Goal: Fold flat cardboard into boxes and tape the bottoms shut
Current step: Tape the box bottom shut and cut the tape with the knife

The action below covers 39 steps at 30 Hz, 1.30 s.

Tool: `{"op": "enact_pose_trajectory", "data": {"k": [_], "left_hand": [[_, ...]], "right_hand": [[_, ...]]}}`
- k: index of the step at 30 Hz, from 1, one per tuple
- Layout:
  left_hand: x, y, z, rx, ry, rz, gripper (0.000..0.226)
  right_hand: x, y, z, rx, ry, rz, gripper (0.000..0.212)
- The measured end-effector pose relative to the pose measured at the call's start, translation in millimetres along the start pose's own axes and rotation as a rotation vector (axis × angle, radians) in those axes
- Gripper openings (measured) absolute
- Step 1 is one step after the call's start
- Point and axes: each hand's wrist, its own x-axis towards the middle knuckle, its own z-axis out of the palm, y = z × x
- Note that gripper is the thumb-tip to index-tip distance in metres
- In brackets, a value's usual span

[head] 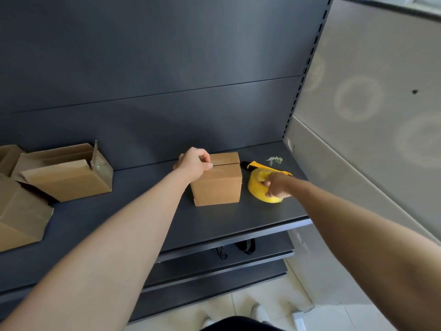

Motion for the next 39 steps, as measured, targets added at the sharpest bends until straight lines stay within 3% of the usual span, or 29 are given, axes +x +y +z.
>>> {"op": "enact_pose_trajectory", "data": {"k": [4,8,12,19,26,28,32,34,39], "left_hand": [[-0.5,3.9,-0.5,-0.012,-0.002,-0.032,0.020],[-3.4,7.1,-0.6,-0.027,-0.002,-0.109,0.014],[-8.6,10.2,0.1,-0.022,0.030,-0.100,0.009],[-13.7,8.4,1.9,-0.069,0.045,-0.091,0.009],[-12.8,1.4,2.3,-0.129,0.058,-0.046,0.017],[-12.5,-2.2,2.1,-0.153,0.055,-0.034,0.023],[-9.3,-7.0,4.0,-0.221,0.047,-0.008,0.021],[-8.5,-7.5,4.9,-0.224,0.059,-0.016,0.019],[-5.2,-9.0,7.9,-0.244,0.053,-0.040,0.005]], "right_hand": [[-16.2,13.4,-54.7,0.395,0.112,0.031,0.045],[-27.3,6.9,-92.1,0.867,0.028,-0.115,0.037],[-32.1,-26.5,-101.1,0.917,-0.044,-0.215,0.025],[-26.1,-63.1,-101.5,1.032,-0.035,-0.196,0.048],[-21.7,-88.2,-97.2,0.930,-0.069,-0.225,0.065],[-24.5,-89.3,-99.7,0.817,-0.133,-0.277,0.056],[-26.8,-99.0,-114.2,0.289,0.030,-0.261,0.038],[-32.3,-105.7,-122.3,0.221,-0.038,-0.269,0.022],[-36.0,-117.9,-130.3,0.182,-0.142,-0.265,0.020]]}}
